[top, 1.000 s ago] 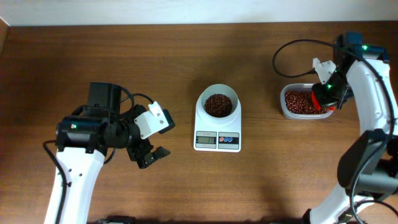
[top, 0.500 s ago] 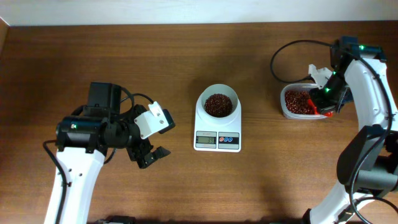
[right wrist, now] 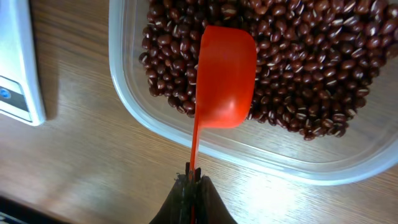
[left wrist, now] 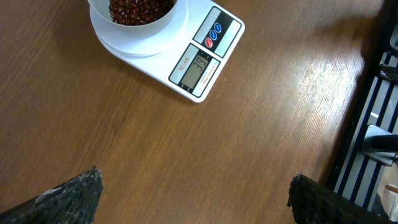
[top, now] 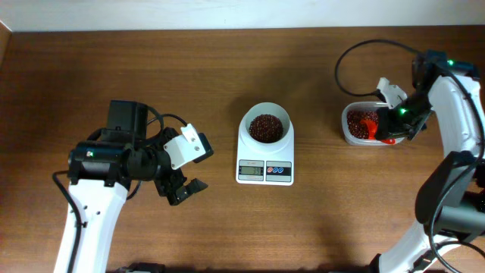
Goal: Scoop and weigh 50g on scale
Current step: 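Dip the red scoop into the bean tub and fill it, then lift the filled scoop and carry it left over the white bowl, then tilt the scoop over the white bowl to pour beans in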
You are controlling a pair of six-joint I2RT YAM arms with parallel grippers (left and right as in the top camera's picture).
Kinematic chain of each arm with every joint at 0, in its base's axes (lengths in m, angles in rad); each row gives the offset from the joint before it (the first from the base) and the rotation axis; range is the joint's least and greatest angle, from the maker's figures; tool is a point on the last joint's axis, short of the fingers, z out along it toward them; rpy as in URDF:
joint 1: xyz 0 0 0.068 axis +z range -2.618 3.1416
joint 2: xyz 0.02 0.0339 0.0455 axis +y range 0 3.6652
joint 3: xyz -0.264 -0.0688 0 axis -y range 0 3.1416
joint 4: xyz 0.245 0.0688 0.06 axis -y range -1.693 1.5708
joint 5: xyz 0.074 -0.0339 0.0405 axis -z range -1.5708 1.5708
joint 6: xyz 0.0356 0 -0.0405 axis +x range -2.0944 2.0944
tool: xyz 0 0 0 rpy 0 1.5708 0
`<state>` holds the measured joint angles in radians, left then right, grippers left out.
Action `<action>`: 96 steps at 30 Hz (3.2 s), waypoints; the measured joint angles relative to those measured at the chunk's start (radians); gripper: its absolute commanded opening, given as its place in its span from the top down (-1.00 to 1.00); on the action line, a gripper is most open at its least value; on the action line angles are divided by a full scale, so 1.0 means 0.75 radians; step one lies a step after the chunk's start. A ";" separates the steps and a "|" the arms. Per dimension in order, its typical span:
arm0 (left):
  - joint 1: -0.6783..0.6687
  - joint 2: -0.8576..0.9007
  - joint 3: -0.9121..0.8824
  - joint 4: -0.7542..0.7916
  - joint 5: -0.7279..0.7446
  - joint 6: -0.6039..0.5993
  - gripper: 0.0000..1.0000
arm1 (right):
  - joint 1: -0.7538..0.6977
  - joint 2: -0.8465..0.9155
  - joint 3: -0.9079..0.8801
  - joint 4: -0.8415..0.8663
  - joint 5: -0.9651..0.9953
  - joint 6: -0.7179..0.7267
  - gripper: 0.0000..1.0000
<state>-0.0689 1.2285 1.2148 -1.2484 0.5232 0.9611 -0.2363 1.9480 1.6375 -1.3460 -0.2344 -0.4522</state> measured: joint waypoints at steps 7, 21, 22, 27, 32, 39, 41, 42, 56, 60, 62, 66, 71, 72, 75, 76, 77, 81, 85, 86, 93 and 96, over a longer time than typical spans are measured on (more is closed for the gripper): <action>0.000 0.000 0.000 0.000 0.001 0.000 -0.98 | -0.169 0.001 -0.011 -0.007 -0.219 -0.001 0.92; 0.000 0.000 0.000 0.000 0.001 0.000 -0.98 | -0.380 0.001 -0.012 -0.052 -0.495 -0.035 0.92; 0.000 0.000 0.000 0.000 0.001 0.000 -0.98 | -0.381 0.001 -0.012 -0.056 -0.499 -0.035 0.92; 0.000 0.000 0.000 0.000 0.001 0.000 -0.98 | -0.381 0.002 -0.012 -0.084 -0.526 -0.035 0.92; 0.000 0.000 0.000 0.000 0.001 0.000 -0.98 | -0.381 0.001 -0.012 -0.085 -0.609 -0.051 0.92; 0.000 0.000 0.000 0.000 0.001 0.000 -0.98 | -0.381 0.001 -0.012 -0.091 -0.757 -0.066 0.92; 0.000 0.000 0.000 0.000 0.001 0.000 -0.98 | -0.381 0.001 -0.012 -0.092 -0.803 -0.066 0.92; 0.000 0.000 0.000 0.000 0.001 0.000 -0.98 | -0.379 0.001 -0.012 -0.093 -0.823 -0.066 0.92; 0.000 0.000 0.000 0.000 0.001 0.000 -0.98 | -0.074 0.001 -0.012 -0.096 -0.975 -0.066 0.92; 0.000 0.000 0.000 0.000 0.001 0.000 -0.98 | 0.051 0.001 -0.012 -0.094 -1.007 -0.066 0.92; 0.000 0.000 0.000 0.000 0.001 0.000 -0.98 | 0.096 0.001 -0.012 -0.087 -1.013 -0.066 0.92; 0.000 0.000 0.000 0.000 0.001 0.000 -0.98 | 0.177 0.001 -0.012 -0.067 -1.017 -0.066 0.92; 0.000 0.000 0.000 0.000 0.001 0.000 -0.98 | 0.239 0.001 -0.012 -0.041 -1.018 -0.066 0.92; 0.000 0.000 0.000 0.000 0.001 0.000 -0.98 | 0.255 0.001 -0.012 -0.038 -1.018 -0.067 0.92; 0.000 0.000 0.000 -0.001 0.001 0.000 -0.98 | 0.308 0.001 -0.009 -0.014 -1.015 -0.066 0.92; 0.000 0.000 0.000 -0.001 0.001 0.000 -0.98 | 0.321 0.001 -0.002 -0.004 -1.012 -0.066 0.92; 0.000 0.000 0.000 0.000 0.001 0.000 -0.98 | 0.338 0.001 0.013 0.007 -0.999 -0.065 0.92; 0.000 0.000 0.000 0.000 0.001 0.000 -0.98 | 0.394 0.000 0.049 0.019 -0.926 -0.065 0.92; 0.000 0.000 0.000 -0.001 0.001 0.001 -0.98 | 0.452 0.000 0.084 0.022 -0.836 -0.066 0.92; 0.000 0.000 0.000 0.000 0.001 0.000 -0.98 | 0.461 0.000 0.094 0.021 -0.815 -0.061 0.92; 0.000 0.000 0.000 0.000 0.001 0.000 -0.98 | 0.528 0.000 0.169 0.025 -0.629 -0.017 0.92; 0.000 0.000 0.000 0.000 0.001 0.000 -0.98 | 0.563 0.000 0.195 0.026 -0.539 0.011 0.92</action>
<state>-0.0689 1.2285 1.2148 -1.2484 0.5236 0.9611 0.1860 1.9480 1.7840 -1.3266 -0.6384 -0.4438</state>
